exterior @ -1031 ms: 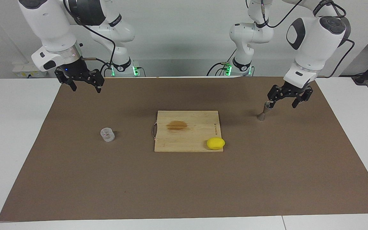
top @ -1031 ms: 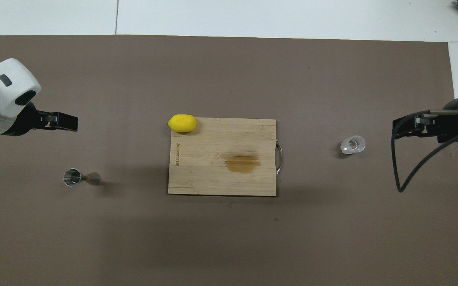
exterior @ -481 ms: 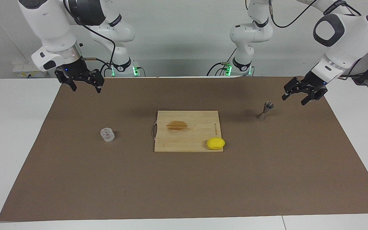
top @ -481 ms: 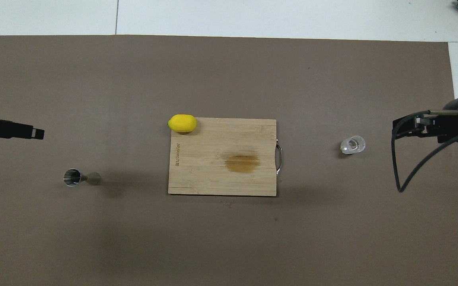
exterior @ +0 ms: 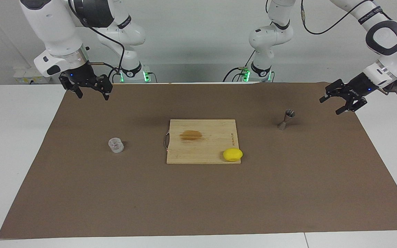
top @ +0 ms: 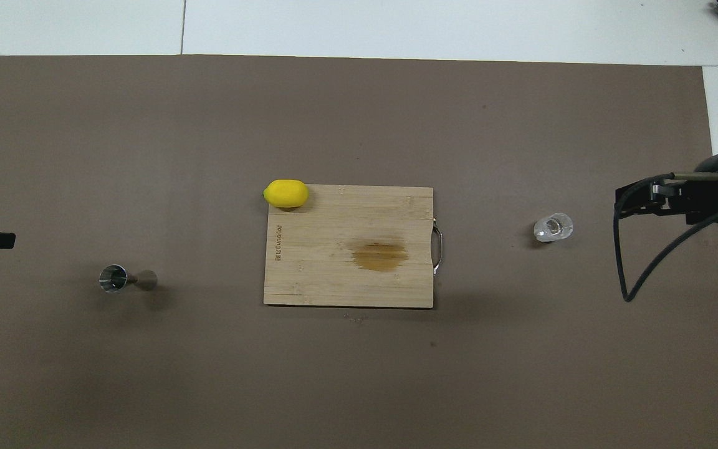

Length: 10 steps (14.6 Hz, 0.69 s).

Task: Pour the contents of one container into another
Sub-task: 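Move the left gripper down to the dark metal cup, opening it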

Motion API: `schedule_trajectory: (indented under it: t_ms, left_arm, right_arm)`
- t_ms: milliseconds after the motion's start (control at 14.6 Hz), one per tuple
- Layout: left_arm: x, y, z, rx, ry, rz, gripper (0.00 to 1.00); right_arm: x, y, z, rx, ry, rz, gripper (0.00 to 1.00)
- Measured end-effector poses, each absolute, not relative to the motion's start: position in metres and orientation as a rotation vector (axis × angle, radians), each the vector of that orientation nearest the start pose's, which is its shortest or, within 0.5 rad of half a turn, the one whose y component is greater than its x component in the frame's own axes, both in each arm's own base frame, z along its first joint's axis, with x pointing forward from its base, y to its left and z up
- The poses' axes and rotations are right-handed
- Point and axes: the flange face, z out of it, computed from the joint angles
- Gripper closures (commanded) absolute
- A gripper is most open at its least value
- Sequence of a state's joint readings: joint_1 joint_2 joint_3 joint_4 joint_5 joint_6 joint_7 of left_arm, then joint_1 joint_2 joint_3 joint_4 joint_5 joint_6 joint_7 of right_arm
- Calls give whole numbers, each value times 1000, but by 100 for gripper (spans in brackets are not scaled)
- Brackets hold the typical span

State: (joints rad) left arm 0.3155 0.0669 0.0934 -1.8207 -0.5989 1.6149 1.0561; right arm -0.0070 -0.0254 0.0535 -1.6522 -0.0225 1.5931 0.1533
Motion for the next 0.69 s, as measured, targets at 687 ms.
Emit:
schedule_trajectory:
  t_ms: [687]
  left_arm:
    - [494, 231, 350, 1806, -1051, 606, 0]
  right_arm:
    - [546, 23, 602, -3164, 168, 50, 0]
